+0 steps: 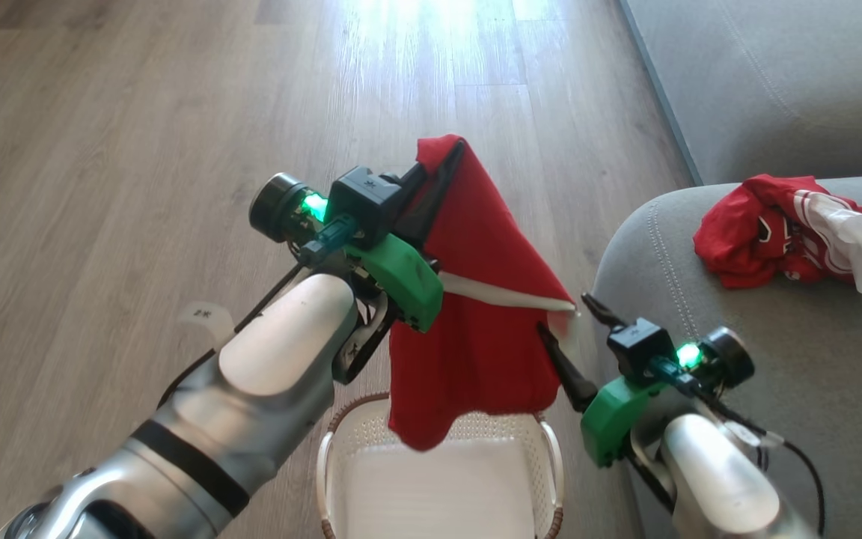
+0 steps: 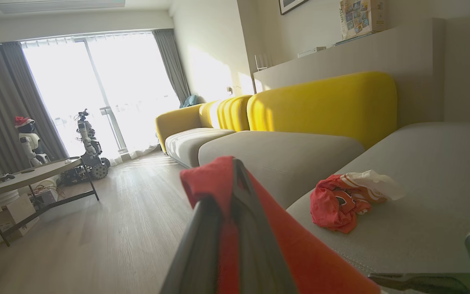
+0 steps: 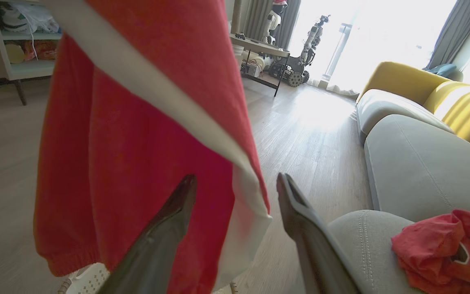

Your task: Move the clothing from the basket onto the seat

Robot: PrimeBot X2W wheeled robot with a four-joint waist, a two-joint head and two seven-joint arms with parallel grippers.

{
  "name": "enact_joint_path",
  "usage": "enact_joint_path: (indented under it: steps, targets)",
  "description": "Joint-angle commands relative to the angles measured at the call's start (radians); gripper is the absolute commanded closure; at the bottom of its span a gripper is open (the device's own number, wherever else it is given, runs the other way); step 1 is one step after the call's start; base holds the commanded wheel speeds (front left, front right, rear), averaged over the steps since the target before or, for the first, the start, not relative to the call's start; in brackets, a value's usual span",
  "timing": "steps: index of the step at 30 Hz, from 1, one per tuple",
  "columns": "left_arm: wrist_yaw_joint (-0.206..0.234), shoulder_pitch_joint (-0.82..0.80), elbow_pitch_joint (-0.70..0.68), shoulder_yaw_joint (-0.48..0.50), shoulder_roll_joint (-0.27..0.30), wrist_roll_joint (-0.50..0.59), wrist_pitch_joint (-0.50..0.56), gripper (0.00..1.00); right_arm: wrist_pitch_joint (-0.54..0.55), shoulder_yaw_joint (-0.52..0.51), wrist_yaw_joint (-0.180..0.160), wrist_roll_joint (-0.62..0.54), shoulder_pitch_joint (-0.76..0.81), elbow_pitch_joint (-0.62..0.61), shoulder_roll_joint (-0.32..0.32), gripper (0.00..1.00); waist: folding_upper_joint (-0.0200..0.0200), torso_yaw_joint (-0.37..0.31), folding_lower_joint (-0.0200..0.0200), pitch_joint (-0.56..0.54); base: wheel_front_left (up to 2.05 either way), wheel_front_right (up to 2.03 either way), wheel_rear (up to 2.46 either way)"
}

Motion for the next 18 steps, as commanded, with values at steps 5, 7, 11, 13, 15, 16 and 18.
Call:
enact_joint_path:
  steps: [5, 7, 11, 13, 15, 16, 18]
  targets:
    - [0.013, -0.053, -0.061, 0.022, 0.021, 0.012, 0.006, 1.0, -0.013, 0.06, 0.0, -0.026, -0.118, -0.029, -0.019, 0.0, 0.0, 0.012, 0.0001, 0.001, 0.0, 0.0, 0.0]
    - [0.013, -0.051, -0.069, 0.02, 0.021, 0.01, 0.006, 1.0, -0.013, 0.09, 0.0, -0.02, -0.142, -0.02, -0.023, 0.0, 0.0, 0.012, 0.0001, 0.003, 0.0, 0.0, 0.0]
    - [0.011, -0.051, -0.076, 0.016, 0.021, 0.007, 0.005, 1.0, -0.013, 0.144, 0.0, 0.002, -0.192, 0.014, -0.022, 0.0, 0.0, 0.012, 0.0001, 0.009, 0.0, 0.0, 0.0]
    - [0.008, -0.053, -0.076, 0.015, 0.02, 0.005, 0.003, 1.0, -0.013, 0.159, 0.0, 0.01, -0.216, 0.037, -0.021, 0.0, 0.0, 0.013, 0.0001, 0.013, 0.0, 0.0, 0.0]
    - [0.004, -0.056, -0.074, 0.013, 0.018, 0.003, 0.001, 1.0, -0.013, 0.168, 0.0, 0.015, -0.238, 0.058, -0.019, 0.0, 0.0, 0.017, 0.0001, 0.018, 0.0, 0.0, 0.0]
    - [0.004, -0.056, -0.074, 0.013, 0.018, 0.003, 0.001, 1.0, -0.013, 0.168, 0.0, 0.015, -0.238, 0.058, -0.019, 0.0, 0.0, 0.017, 0.0001, 0.018, 0.0, 0.0, 0.0]
    - [0.0, -0.059, -0.071, 0.011, 0.016, 0.002, -0.002, 1.0, -0.013, 0.173, 0.0, 0.017, -0.256, 0.083, -0.019, 0.0, 0.0, 0.021, 0.0001, 0.022, 0.0, 0.0, 0.0]
